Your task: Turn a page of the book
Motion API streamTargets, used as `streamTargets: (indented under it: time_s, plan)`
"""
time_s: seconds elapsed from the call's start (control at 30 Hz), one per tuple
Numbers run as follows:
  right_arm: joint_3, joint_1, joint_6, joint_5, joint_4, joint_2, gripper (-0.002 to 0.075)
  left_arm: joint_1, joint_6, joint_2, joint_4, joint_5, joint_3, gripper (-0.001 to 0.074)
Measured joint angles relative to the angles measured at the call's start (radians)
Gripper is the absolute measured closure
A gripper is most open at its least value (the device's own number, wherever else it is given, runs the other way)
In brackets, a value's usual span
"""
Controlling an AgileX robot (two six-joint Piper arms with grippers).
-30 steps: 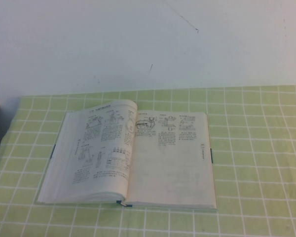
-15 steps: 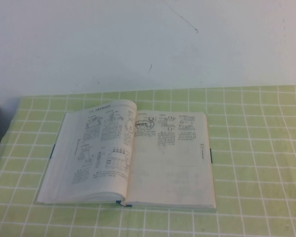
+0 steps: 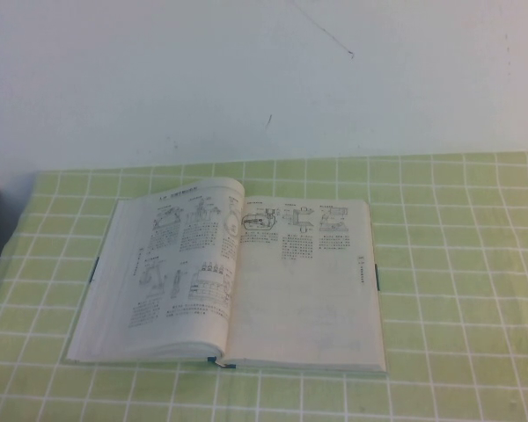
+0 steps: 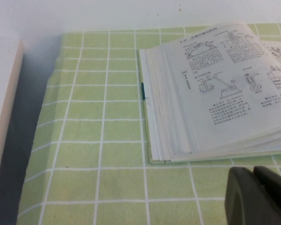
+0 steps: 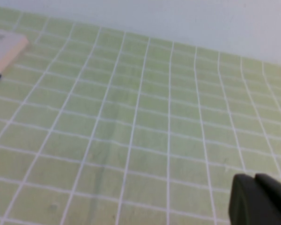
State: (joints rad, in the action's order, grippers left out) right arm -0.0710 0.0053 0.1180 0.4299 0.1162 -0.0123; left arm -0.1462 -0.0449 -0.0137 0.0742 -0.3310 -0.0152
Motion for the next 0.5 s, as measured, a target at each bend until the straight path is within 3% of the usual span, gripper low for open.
streamTargets:
  time_s: [0.5]
  plan:
    - [0.089, -0.058, 0.029, -0.060, -0.050, 0.000, 0.0727, 0.000, 0.001, 0.000, 0.004, -0.002, 0.000, 0.0738]
